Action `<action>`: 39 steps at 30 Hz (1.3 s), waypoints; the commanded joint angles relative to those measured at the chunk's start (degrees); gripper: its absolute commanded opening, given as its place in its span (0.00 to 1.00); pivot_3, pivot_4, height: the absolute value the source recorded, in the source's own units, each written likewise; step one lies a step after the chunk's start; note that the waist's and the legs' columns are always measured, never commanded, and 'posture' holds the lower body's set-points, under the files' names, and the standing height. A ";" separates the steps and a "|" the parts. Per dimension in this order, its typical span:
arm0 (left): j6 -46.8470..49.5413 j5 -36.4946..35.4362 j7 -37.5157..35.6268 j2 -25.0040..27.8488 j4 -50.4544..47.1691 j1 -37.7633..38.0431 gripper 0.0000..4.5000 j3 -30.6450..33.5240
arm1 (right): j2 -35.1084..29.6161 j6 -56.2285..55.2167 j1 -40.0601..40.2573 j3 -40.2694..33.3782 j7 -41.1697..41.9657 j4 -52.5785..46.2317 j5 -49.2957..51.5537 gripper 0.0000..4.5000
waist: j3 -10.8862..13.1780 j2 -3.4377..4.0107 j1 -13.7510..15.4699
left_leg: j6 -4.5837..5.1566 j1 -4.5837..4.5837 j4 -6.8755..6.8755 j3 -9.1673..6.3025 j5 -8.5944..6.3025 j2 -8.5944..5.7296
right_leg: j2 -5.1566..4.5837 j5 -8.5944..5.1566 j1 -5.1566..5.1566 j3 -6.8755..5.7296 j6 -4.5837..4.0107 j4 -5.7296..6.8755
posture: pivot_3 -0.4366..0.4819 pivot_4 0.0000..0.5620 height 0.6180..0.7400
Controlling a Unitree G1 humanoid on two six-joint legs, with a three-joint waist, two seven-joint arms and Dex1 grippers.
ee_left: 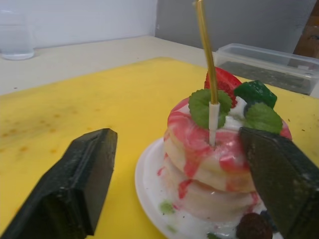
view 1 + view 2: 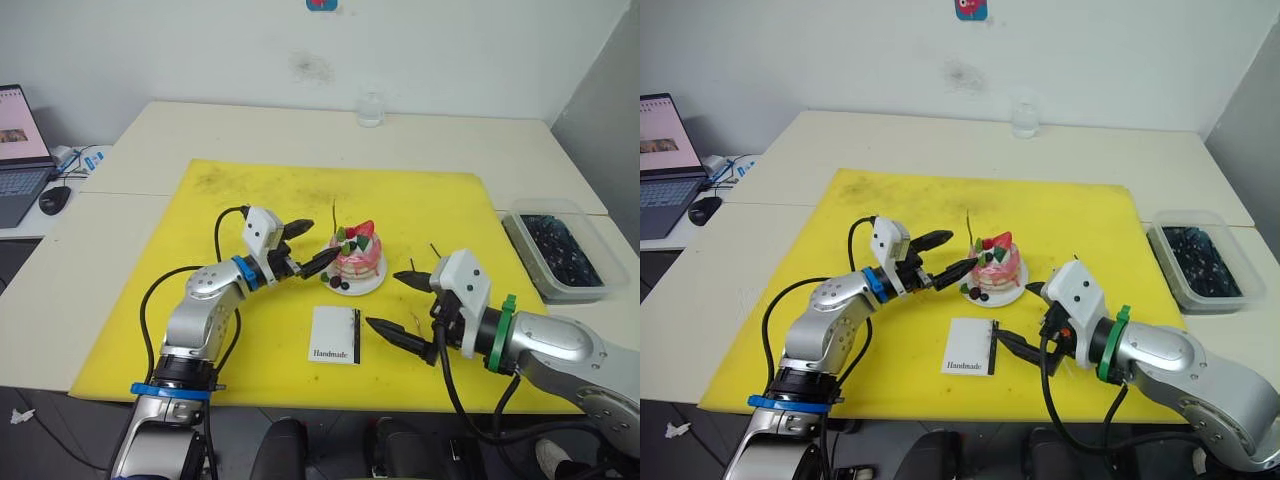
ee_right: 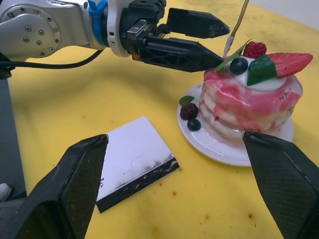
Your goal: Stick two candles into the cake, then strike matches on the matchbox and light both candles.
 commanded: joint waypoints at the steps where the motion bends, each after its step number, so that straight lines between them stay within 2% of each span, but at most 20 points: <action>1: 0.62 -1.54 -1.14 1.27 -5.21 -1.49 0.99 0.88 | 0.98 -2.18 -1.12 -1.44 -0.06 -0.42 -1.99 1.00 | 0.00 0.00 -0.01 | 0.00 -0.01 0.00 0.00 0.00 0.00 | 0.00 0.00 0.00 0.00 0.00 -0.01 | 0.48 0.27 1.00; 7: 5.84 -4.81 -4.81 9.06 -13.70 1.94 0.99 3.52 | 1.39 -3.63 1.41 -6.07 -0.37 -1.92 -2.39 1.00 | 0.00 0.00 -0.21 | 0.00 0.01 -0.05 -0.01 0.00 0.05 | 0.01 -0.01 -0.04 0.04 -0.01 -0.01 | 0.48 0.27 1.00; 11: 9.92 -7.55 -8.16 15.21 -18.86 5.82 0.99 4.92 | 1.42 -3.83 6.78 -11.03 -1.46 -4.62 -1.10 1.00 | 0.01 0.01 -0.22 | -0.01 0.05 -0.09 -0.01 0.00 0.09 | -0.02 -0.04 -0.04 0.03 -0.05 0.00 | 0.48 0.27 1.00; 14: 13.63 -9.82 -12.10 20.59 -24.81 11.09 0.99 4.22 | 0.29 -4.77 13.74 -14.71 -0.61 -6.91 -2.68 1.00 | 0.01 0.01 -0.24 | -0.01 0.04 -0.09 -0.01 0.00 0.08 | -0.16 -0.04 -0.04 0.03 -0.06 -0.01 | 0.48 0.27 1.00; 17: 14.86 -10.82 -15.73 24.39 -31.48 17.61 0.99 1.59 | 0.11 -7.62 21.86 -14.03 -0.82 -7.51 -9.00 1.00 | 0.01 0.02 -0.23 | -0.01 0.09 -0.11 0.04 -0.01 0.07 | -0.28 -0.07 -0.02 0.06 -0.10 -0.05 | 0.48 0.27 1.00; 21: 17.99 -13.61 -15.93 25.24 -37.58 20.44 0.99 -0.06 | 1.76 -11.09 28.72 -11.85 -1.38 -7.38 -14.89 1.00 | 0.01 0.02 -0.07 | -0.02 0.13 -0.08 0.01 -0.01 0.06 | -0.36 -0.19 0.01 0.03 -0.32 -0.02 | 0.48 0.27 1.00; 24: 17.12 -12.50 -16.65 24.06 -38.09 21.08 0.99 -3.80 | 2.93 -13.37 32.89 -7.24 -1.40 -6.37 -19.64 1.00 | -0.02 0.07 -0.08 | -0.01 0.36 -0.08 0.02 0.00 0.06 | -0.36 -0.25 0.12 0.06 -0.43 0.02 | 0.48 0.27 1.00; 29: 16.73 -12.42 -14.71 21.08 -37.50 19.48 0.99 -5.49 | 6.60 -15.80 34.54 -2.12 -3.32 -3.56 -25.72 1.00 | -0.02 0.07 -0.10 | -0.02 0.43 -0.08 0.05 -0.01 0.06 | -0.37 -0.28 0.11 0.12 -0.48 0.01 | 0.48 0.27 1.00; 32: 16.19 -11.86 -15.05 21.09 -37.54 20.10 0.99 -6.23 | 9.59 -16.22 34.20 -0.72 -5.25 -1.08 -28.48 1.00 | -0.02 0.07 -0.13 | -0.02 0.43 -0.09 0.07 -0.01 0.06 | -0.37 -0.28 0.10 0.13 -0.48 0.01 | 0.48 0.27 1.00; 36: 15.80 -11.35 -14.42 20.65 -37.59 20.27 1.00 -6.70 | 10.89 -16.07 34.45 1.09 -5.02 0.16 -31.01 0.80 | -0.02 0.07 -0.08 | -0.03 0.36 -0.16 0.10 -0.02 0.06 | -0.36 -0.36 0.08 0.10 -0.60 0.01 | 0.48 0.27 1.00; 39: 16.18 -11.59 -13.76 20.37 -37.98 19.99 1.00 -7.01 | 11.24 -15.42 34.69 2.18 -4.79 0.31 -32.30 0.54 | -0.02 0.07 -0.08 | -0.05 0.35 -0.19 0.08 -0.03 0.08 | -0.35 -0.39 0.07 0.07 -0.63 0.01 | 0.48 0.27 1.00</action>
